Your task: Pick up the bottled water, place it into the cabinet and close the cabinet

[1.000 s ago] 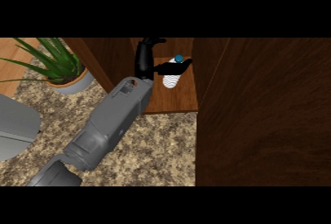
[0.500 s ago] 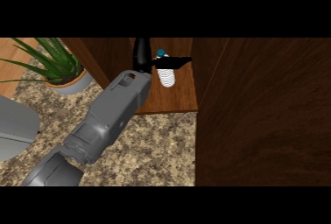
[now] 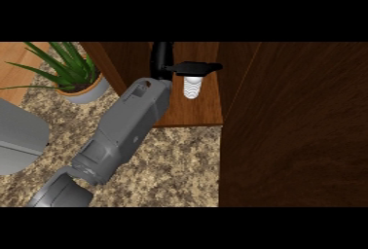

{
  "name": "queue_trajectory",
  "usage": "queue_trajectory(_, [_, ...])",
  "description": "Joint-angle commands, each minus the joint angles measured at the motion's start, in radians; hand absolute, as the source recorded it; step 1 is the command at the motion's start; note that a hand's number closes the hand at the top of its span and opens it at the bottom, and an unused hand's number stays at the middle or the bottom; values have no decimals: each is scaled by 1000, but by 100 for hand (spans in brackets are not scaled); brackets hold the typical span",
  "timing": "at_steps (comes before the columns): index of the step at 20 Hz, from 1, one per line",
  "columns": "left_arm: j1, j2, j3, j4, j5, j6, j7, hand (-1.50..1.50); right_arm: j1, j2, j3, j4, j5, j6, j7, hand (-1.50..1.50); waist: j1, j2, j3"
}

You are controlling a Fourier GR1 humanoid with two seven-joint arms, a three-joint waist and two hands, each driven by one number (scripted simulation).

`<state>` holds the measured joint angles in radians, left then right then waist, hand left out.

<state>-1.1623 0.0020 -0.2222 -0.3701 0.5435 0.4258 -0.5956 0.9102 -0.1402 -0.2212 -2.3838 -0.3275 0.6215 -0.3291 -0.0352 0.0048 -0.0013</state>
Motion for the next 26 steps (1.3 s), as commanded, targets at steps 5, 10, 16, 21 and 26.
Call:
queue_trajectory(5, [94, -2, -63, -182, 14, -68, 75, -150, -11, 18, 27, -133, -42, -30, 95, -150, 34, -8, 0])
queue_trajectory(10, [240, -2, -192, -424, 74, 22, 109, -150, -41, 1, 14, -104, -74, -48, 115, -150, 38, -10, 1])
queue_trajectory(16, [485, 18, -274, -703, 22, 29, 149, -150, 53, 14, 31, -173, -53, -29, 95, -150, 60, -22, 0])
queue_trajectory(21, [602, 29, -348, -916, -6, 99, 223, -150, 58, 4, 36, -199, -61, -56, 127, -150, 50, -18, 0])
queue_trajectory(26, [776, 102, -392, -1109, -22, 91, 252, -150, -35, -18, 85, -135, -10, -39, 140, -150, 47, -10, 1])
